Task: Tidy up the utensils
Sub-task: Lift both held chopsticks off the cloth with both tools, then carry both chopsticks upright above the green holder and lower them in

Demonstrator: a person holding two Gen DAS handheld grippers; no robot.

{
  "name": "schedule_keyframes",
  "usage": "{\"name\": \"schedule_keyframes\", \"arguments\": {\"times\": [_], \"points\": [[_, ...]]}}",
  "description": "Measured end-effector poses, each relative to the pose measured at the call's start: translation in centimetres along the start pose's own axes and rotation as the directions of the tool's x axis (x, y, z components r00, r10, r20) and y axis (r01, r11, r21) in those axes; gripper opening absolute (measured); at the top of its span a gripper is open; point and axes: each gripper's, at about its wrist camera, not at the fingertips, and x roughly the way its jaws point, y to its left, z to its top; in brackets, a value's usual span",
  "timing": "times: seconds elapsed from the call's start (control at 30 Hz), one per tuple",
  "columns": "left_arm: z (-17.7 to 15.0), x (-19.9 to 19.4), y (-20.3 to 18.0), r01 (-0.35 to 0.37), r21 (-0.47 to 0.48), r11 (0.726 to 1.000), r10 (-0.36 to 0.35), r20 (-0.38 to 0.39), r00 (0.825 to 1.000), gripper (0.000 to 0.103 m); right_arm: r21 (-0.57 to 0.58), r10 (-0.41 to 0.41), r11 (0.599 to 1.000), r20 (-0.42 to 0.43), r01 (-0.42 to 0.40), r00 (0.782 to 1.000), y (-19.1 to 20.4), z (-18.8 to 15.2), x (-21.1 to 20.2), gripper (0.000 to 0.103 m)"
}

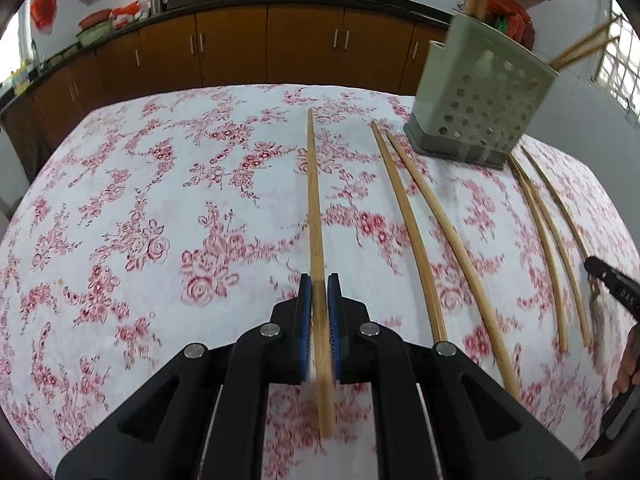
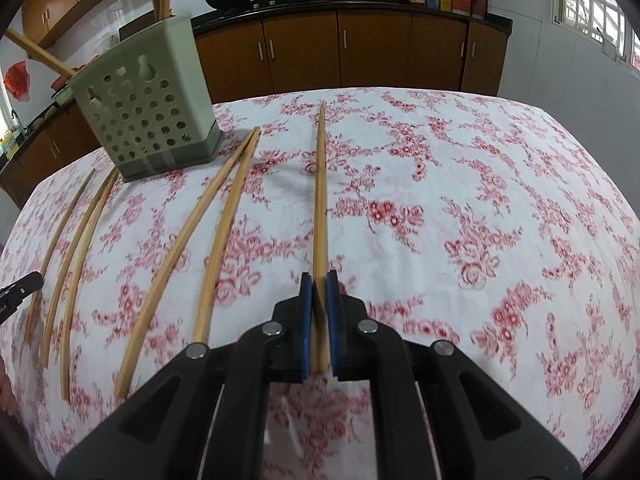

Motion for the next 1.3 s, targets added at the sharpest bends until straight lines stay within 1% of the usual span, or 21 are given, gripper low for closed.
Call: {"name": "schedule_keyframes", "arguments": {"times": [0.07, 0.2, 0.33, 0.53, 0.73, 0.97, 1.07, 1.3], "points": [[-0.4, -0.3, -0.1, -0.01, 0.014, 1.0, 0.01, 0.007, 1.0, 0.009, 0.006, 0.01, 1.0, 0.0, -0.01, 1.0, -0.2, -0.2, -0.1, 0.009], [-0.5, -0.3, -0.2, -0.01, 0.013, 1.0, 0.01, 0.002, 1.0, 0.009, 0.024, 0.026, 0.999, -0.007, -0.026, 1.0, -0.8, -0.1, -0.3, 0.008], [-0.3, -0.5, 0.0, -0.005, 0.003, 1.0, 0.005, -0.009, 1.0, 0.008, 0.043, 0.039, 0.998, 0.038, -0.04, 0.999, -1.3, 0.3, -1.8, 0.008], [0.6, -2.8, 0.2, 0.008, 0.017, 1.0, -0.009, 0.046, 0.999, 0.008, 0.053, 0.048, 0.997, 0.122, -0.055, 0.991, -1.8, 1.9, -4.5, 0.008], [2.0, -5.0, 0.8, 0.03, -0.003, 1.0, -0.029, 0.109, 0.994, 0.008, 0.059, 0.051, 0.996, 0.197, -0.064, 0.979, -2.0, 3.1, -6.8, 0.008], [3.9, -7.9, 1.2, 0.073, -0.036, 0.997, -0.064, 0.197, 0.978, 0.008, 0.056, 0.057, 0.996, 0.288, -0.076, 0.956, -1.9, 4.7, -9.6, 0.008], [4.9, -9.3, 1.2, 0.091, -0.038, 0.995, -0.079, 0.244, 0.967, 0.008, 0.053, 0.061, 0.995, 0.324, -0.083, 0.944, -1.8, 5.4, -10.7, 0.008], [6.2, -11.8, 0.7, 0.105, -0.02, 0.994, -0.093, 0.323, 0.942, 0.008, 0.042, 0.065, 0.995, 0.388, -0.088, 0.919, -1.3, 6.7, -12.7, 0.008]]}}
